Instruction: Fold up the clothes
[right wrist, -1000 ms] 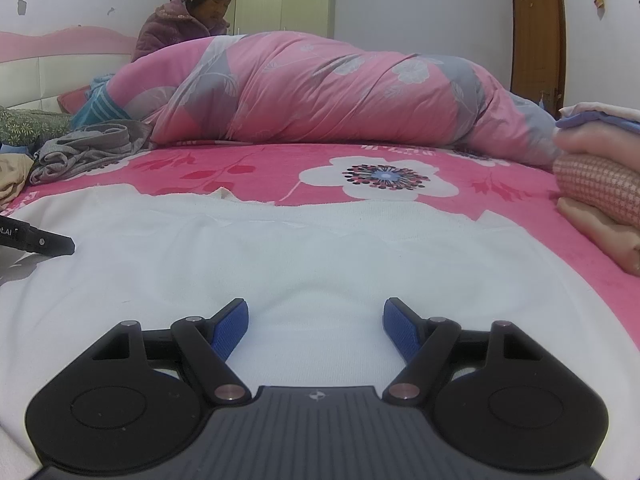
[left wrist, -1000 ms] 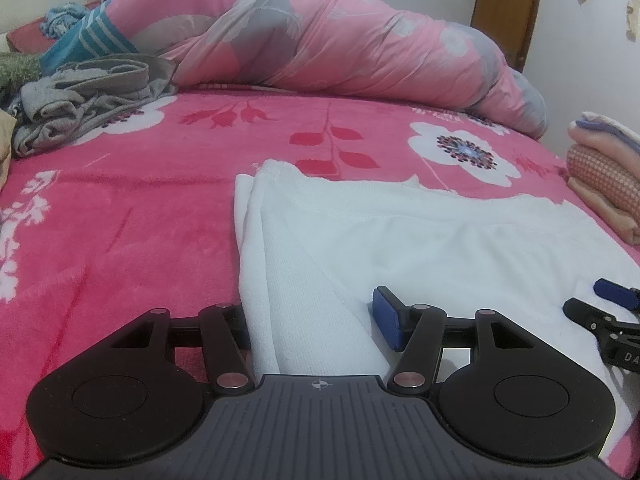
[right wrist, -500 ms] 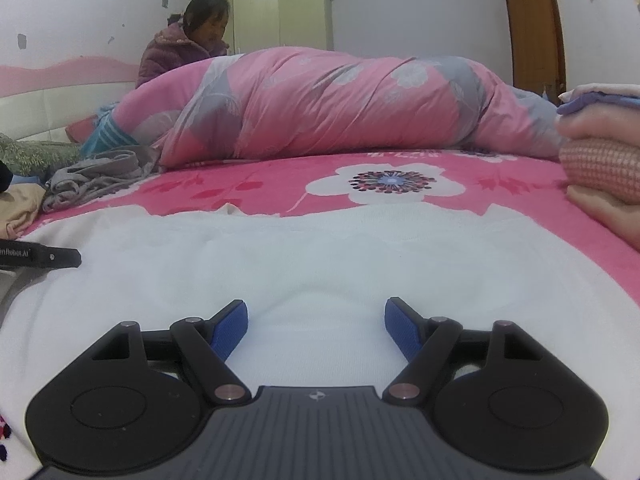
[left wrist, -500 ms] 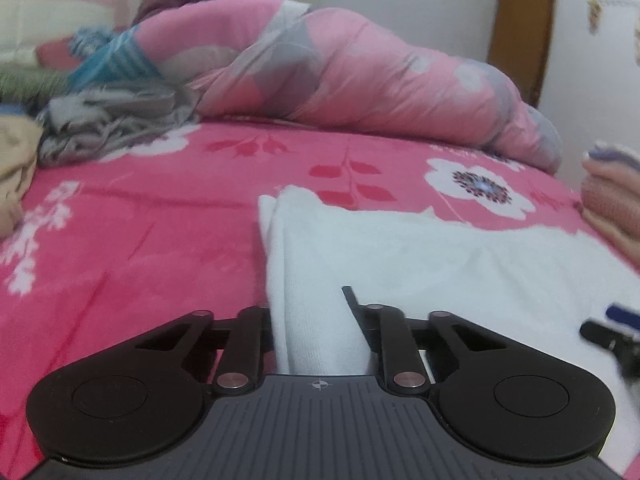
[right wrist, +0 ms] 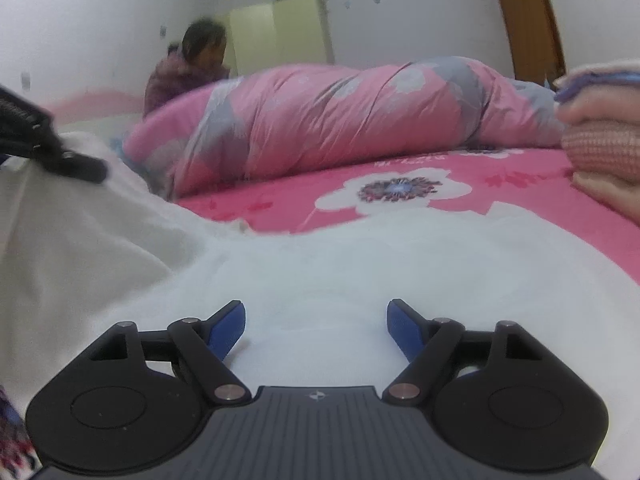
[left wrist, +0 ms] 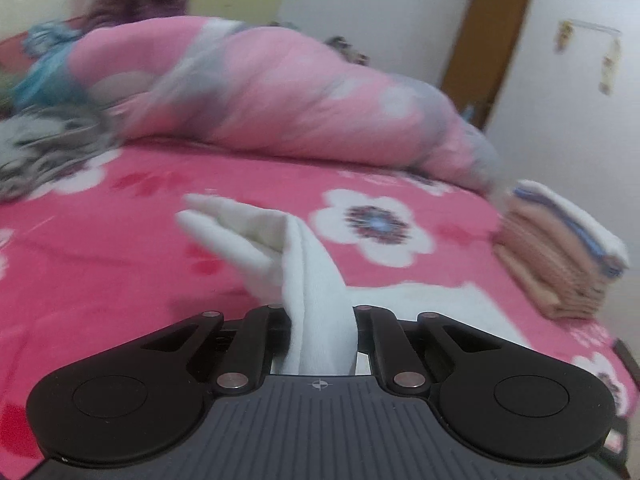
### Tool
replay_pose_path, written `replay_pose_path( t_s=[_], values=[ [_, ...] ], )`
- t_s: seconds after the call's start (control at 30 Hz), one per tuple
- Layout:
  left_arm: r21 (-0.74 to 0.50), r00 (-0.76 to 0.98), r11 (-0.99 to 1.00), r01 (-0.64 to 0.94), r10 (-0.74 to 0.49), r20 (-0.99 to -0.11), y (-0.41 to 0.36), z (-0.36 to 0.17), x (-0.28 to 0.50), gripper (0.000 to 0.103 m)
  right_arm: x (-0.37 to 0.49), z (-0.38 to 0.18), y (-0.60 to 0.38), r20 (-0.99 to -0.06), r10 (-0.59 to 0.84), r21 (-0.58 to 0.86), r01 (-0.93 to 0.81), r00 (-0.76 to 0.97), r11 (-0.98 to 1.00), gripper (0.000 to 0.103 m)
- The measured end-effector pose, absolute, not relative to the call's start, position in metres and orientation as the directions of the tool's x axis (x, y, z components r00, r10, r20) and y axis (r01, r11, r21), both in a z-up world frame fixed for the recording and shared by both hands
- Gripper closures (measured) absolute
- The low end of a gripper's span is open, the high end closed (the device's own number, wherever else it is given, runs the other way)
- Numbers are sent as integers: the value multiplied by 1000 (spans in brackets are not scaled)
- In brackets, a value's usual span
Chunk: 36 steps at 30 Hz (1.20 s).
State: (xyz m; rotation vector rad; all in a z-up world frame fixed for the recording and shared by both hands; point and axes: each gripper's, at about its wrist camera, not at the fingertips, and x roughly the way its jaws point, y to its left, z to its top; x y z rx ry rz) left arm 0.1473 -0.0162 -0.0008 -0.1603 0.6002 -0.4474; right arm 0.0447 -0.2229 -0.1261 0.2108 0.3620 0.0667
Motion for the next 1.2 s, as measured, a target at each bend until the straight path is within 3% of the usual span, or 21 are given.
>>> replay_pose_path(
  t_s=[0.13,0.3,0.4,0.47,0.53,0.7,0.83,1.03,1.2],
  values=[
    [-206,695,867,453,-489,-527,-82,10,144,95,21,-119,-248,-302,78,269,6,950,963,22],
    [-138,629,820,555,-522,-576,-167,3,147,95,-4,-119,-275,-308,-17,237,94,951,967,18],
    [-116,547,786,607,-519,-657,-217,-20,153,89,-6,-126,-296,-334,-13,271,109,943,956,18],
    [-115,466,779,616,-478,-745,-246,-44,160,87,-8,-129,-301,-340,-5,252,96,941,963,18],
    [-136,423,784,605,-462,-779,-258,-60,164,83,-10,-131,-302,-342,0,216,78,940,973,18],
    [-296,391,742,602,-597,-701,-242,-50,156,63,-9,-136,-287,-342,-28,90,62,939,994,15],
    [-409,338,673,616,-695,-634,-230,-25,149,60,-8,-137,-282,-344,-46,60,71,938,996,13],
    [-396,434,659,639,-734,-523,-186,15,117,55,-11,-139,-284,-331,-49,65,75,942,995,13],
    [-228,607,764,604,-626,-491,-118,9,70,46,-21,-135,-282,-309,-65,35,79,949,996,13]
  ],
)
